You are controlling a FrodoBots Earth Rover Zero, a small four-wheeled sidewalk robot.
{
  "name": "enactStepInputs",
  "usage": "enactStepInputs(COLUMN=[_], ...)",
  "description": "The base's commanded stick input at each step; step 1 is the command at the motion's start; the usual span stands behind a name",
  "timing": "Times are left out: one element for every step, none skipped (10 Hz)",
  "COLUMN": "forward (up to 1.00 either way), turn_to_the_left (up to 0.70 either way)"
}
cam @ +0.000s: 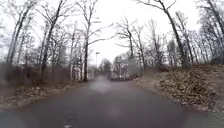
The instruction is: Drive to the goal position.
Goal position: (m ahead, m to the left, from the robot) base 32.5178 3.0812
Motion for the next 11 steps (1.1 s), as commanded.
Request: enactStepInputs(forward=[1.00,1.00,1.00,1.00,1.00,1.00,1.00,1.00,1.00,1.00,1.00], turn_to_the_left=[0.00,0.00,0.21,0.36,0.14,0.00,0.00,0.00,0.00,0.00,0.00])
